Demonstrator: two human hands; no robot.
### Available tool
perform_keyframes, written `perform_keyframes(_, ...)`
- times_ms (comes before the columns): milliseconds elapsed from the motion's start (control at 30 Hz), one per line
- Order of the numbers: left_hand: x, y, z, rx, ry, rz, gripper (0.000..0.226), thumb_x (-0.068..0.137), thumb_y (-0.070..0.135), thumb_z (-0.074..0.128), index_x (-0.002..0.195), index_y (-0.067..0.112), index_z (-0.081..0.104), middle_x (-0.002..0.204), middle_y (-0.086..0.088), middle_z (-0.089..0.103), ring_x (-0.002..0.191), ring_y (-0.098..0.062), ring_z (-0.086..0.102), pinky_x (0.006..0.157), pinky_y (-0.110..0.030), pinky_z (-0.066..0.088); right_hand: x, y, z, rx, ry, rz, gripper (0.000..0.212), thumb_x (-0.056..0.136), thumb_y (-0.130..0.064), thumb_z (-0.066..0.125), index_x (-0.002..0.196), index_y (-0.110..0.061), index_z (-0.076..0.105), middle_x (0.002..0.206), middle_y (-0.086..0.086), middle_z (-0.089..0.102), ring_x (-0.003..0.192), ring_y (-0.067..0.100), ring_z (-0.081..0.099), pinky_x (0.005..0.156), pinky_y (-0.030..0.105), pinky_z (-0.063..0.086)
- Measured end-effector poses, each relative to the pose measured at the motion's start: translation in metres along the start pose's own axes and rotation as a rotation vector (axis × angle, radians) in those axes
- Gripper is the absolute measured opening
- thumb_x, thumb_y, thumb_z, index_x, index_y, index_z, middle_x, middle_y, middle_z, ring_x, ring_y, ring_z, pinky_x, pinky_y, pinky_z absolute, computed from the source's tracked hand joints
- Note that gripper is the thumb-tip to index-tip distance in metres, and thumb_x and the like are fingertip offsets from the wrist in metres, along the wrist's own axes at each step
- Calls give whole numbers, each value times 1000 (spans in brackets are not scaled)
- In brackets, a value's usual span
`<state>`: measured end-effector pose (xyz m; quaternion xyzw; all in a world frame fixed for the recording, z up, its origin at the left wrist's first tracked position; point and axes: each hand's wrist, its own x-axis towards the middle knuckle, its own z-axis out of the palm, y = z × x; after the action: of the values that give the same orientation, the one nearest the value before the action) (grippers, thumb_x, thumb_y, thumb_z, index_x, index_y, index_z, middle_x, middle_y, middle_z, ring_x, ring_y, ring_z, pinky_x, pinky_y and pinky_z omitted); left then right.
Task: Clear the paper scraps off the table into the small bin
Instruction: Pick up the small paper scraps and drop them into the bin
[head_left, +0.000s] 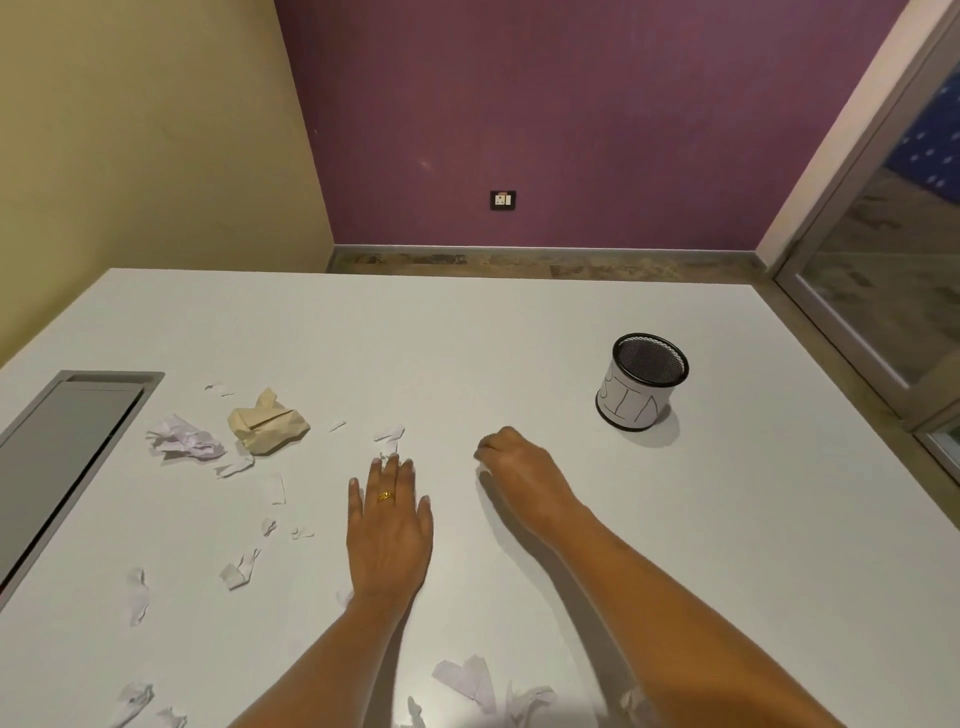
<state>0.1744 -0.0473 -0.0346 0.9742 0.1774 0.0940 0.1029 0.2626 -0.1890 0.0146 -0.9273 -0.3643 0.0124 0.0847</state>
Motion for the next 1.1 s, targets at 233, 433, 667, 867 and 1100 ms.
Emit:
perform_keyframes(233,-1,0,1,12,-2,-40,47,93,30,43,134,8,46,143,-12,45,137,-28,36,111,-51,27,15,75,-65,165,363,362,30,88,2,47,113,0,63,119,15,62,115,24,52,95,30,40)
perform_keyframes(433,-3,1,-3,-19,28,-141,61,84,38,34,133,5,43,143,-15,44,137,-31,35,108,-57,27,8,110,-87,69,390,598,25,80,16,41,88,8,64,96,20,63,96,33,54,77,39,47)
perform_keyframes(667,-1,-1,1,-42,-23,-263,69,81,46,29,138,7,35,149,-12,34,141,-29,25,109,-58,19,9,123,-76,-70,384,667,22,90,0,43,89,0,65,92,16,67,87,33,58,68,35,42)
perform_keyframes(867,2,-2,5,-66,-48,-362,66,88,43,45,140,6,29,151,-12,30,142,-28,22,110,-61,14,17,106,-68,-166,496,550,28,92,-9,41,90,-6,69,94,9,72,96,30,57,84,39,38)
perform_keyframes(1100,4,-1,7,-30,-57,-367,71,89,47,38,145,7,21,154,-9,26,143,-26,19,110,-60,12,48,33,-39,0,361,282,26,93,-14,43,96,-11,69,102,3,71,104,25,55,90,36,35)
